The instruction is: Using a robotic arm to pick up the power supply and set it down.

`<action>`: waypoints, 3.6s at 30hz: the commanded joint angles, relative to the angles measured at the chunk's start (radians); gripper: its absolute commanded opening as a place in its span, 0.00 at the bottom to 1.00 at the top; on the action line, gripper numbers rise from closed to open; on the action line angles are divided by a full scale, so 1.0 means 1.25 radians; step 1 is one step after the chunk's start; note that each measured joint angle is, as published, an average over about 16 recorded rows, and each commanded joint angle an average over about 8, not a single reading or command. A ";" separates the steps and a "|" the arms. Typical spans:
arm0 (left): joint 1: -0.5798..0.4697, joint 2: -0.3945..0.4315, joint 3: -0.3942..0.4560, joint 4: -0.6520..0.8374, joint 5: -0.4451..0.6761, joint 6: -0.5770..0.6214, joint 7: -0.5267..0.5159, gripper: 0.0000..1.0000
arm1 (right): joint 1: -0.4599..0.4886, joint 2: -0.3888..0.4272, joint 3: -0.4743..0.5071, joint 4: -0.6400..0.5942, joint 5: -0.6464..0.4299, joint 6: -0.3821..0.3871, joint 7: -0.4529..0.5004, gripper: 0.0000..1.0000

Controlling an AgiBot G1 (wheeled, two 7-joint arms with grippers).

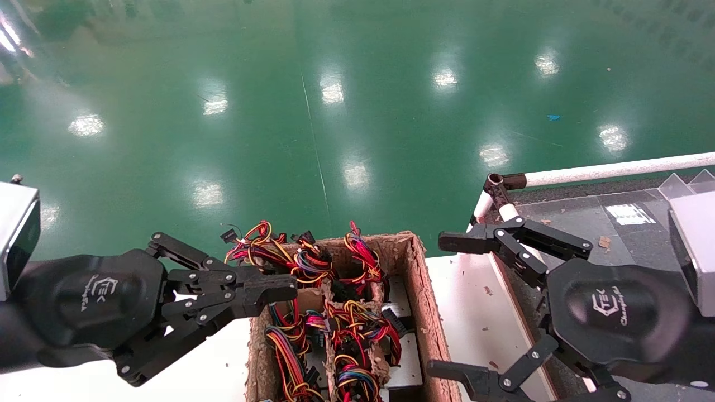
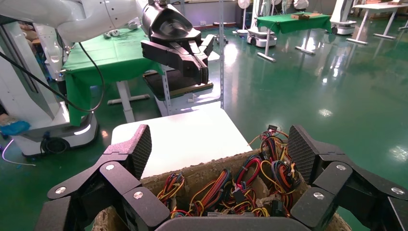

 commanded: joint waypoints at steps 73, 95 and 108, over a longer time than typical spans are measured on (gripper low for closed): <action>-0.001 -0.001 0.002 0.001 -0.001 0.000 0.001 1.00 | 0.149 -0.282 -0.236 -0.195 -0.556 0.163 -0.185 0.00; -0.001 -0.001 0.003 0.001 -0.002 -0.001 0.001 1.00 | 0.108 -0.236 -0.158 -0.163 -0.441 0.179 -0.220 0.00; -0.001 -0.001 0.003 0.001 -0.002 -0.001 0.002 1.00 | 0.137 -0.118 -0.041 0.012 -0.316 0.198 -0.170 0.00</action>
